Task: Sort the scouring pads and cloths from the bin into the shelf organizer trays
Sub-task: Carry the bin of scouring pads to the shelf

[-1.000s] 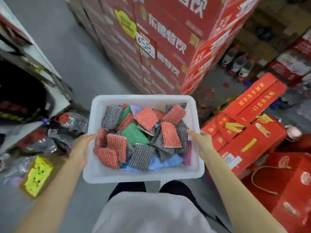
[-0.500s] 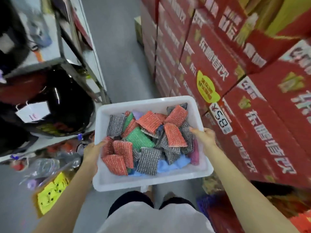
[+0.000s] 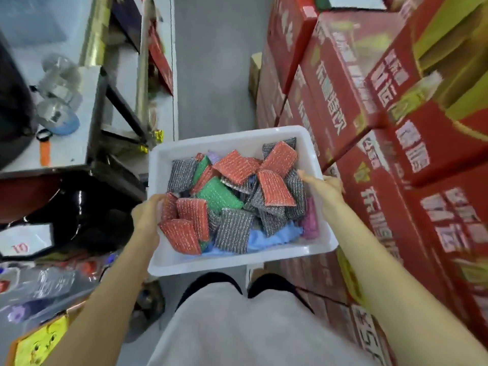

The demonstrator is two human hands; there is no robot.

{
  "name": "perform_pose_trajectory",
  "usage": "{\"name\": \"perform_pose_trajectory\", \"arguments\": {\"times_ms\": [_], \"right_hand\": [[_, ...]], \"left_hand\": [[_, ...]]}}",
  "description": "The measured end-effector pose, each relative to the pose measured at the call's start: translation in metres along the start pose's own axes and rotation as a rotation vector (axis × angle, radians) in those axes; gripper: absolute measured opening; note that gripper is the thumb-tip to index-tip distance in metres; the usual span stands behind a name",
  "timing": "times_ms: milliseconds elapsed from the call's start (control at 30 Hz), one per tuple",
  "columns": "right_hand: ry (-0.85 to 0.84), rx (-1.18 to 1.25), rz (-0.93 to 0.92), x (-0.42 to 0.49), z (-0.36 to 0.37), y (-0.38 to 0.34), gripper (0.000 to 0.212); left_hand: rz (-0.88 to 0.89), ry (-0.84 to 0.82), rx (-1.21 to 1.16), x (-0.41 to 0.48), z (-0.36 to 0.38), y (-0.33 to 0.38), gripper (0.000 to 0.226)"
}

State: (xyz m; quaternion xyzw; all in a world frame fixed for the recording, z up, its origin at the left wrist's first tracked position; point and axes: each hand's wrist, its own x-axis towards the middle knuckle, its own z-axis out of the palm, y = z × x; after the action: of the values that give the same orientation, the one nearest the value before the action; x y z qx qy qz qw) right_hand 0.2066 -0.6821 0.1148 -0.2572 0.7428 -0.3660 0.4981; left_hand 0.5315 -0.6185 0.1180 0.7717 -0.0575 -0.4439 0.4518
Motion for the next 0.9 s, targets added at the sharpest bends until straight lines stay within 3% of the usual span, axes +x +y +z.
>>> {"name": "perform_pose_trajectory", "arguments": {"times_ms": [267, 400, 533, 633, 767, 900], "right_hand": [[-0.154, -0.092, -0.044, 0.140, 0.090, -0.152, 0.070], [-0.147, -0.116, -0.113, 0.206, 0.148, -0.213, 0.055], [-0.110, -0.152, -0.121, 0.268, 0.199, -0.267, 0.077], [-0.088, -0.144, -0.117, 0.314, 0.235, -0.305, 0.073], [-0.115, -0.139, -0.096, 0.395, 0.273, -0.341, 0.099], [-0.141, -0.121, -0.120, 0.418, 0.317, -0.407, 0.094]], "left_hand": [[-0.033, 0.127, -0.182, 0.078, 0.073, 0.124, 0.022], [-0.010, 0.179, -0.209, 0.138, 0.112, 0.181, 0.032], [0.029, 0.187, -0.252, 0.193, 0.161, 0.249, 0.007], [0.064, 0.179, -0.282, 0.224, 0.194, 0.299, 0.016], [0.098, 0.165, -0.294, 0.263, 0.225, 0.362, 0.004], [0.121, 0.148, -0.281, 0.303, 0.252, 0.417, 0.006]]}}
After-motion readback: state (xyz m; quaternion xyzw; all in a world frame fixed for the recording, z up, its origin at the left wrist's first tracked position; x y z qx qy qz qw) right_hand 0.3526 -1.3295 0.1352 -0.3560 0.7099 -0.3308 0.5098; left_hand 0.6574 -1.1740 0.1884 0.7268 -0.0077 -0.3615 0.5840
